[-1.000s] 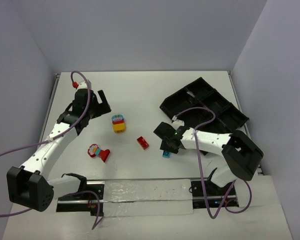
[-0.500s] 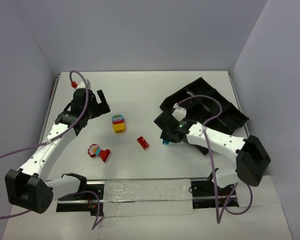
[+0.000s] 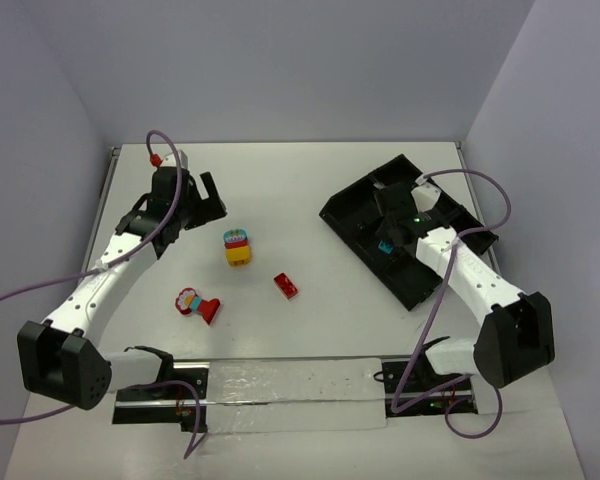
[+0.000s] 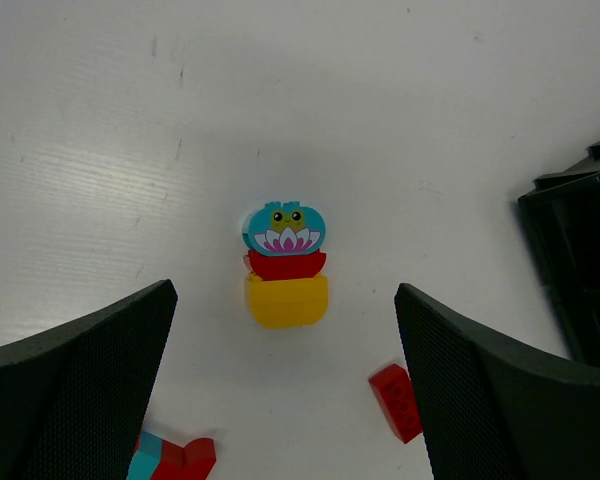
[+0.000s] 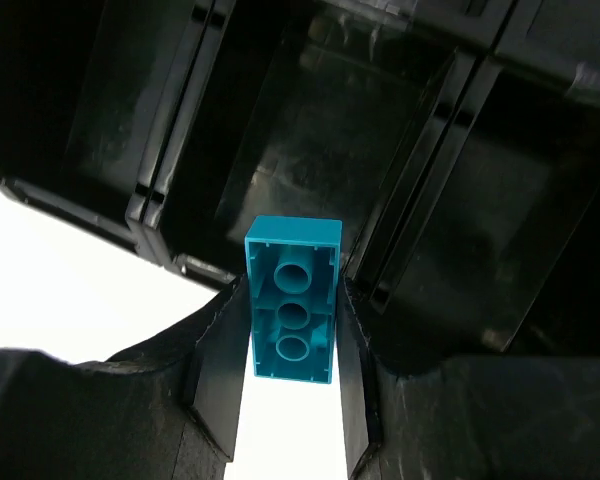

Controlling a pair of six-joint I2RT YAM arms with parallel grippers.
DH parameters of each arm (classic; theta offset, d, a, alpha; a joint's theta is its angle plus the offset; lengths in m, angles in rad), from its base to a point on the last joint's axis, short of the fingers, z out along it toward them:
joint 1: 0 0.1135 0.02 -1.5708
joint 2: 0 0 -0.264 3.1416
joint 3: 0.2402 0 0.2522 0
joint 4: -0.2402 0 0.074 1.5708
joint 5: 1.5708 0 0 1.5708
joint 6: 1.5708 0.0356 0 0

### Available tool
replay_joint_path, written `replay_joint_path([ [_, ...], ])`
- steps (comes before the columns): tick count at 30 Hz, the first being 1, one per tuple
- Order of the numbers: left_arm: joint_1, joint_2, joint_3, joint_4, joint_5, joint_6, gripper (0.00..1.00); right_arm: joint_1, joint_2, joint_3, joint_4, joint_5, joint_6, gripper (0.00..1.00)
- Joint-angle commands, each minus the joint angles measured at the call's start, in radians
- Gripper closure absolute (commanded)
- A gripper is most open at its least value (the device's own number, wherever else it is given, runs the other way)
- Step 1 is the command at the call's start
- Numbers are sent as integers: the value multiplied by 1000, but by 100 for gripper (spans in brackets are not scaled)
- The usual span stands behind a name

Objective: Sort the legos into containers by color

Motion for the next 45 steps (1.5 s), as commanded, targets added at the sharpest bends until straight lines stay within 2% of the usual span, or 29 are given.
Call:
replay_joint_path([
  [1, -4, 38, 58, 3, 10, -22, 1, -55, 36, 8, 90, -6, -81, 73],
  [3, -4, 38, 48, 2, 14, -26, 1, -69, 80, 22, 100, 0, -91, 71],
  [5, -4, 27, 34, 7, 19, -28, 1, -82, 111, 37, 118, 0, -107, 64],
  [7, -4, 21, 29, 7, 13, -30, 1, -90, 138, 47, 140, -6, -118, 42],
  [8, -4, 19, 30, 6, 8, -30, 1, -92, 153, 54, 148, -9, -122, 35],
  [10, -4, 19, 33, -1, 2, -28, 1, -93, 168, 62, 153, -17, -131, 29],
  [18, -4, 3, 19, -10, -20, -27, 1, -43, 87, -5, 234, -99, -210, 27],
  [21, -4, 3, 15, -19, -40, -28, 1, 86, 14, -58, 301, -169, -289, 26],
  [24, -3, -4, 9, -28, -60, -27, 1, 235, 15, -78, 343, -220, -362, 24],
  [26, -2, -10, 1, -29, -77, -28, 1, 348, 60, -61, 349, -245, -383, 19],
  [29, -2, -20, -4, -36, -90, -33, 1, 436, 120, -36, 365, -276, -398, 13],
  [34, -2, -31, -11, -44, -99, -39, 1, 496, 224, 7, 388, -372, -420, 7],
  [45, -2, -55, -40, -48, -108, -55, 1, 576, 416, 152, 326, -380, -484, 7],
])
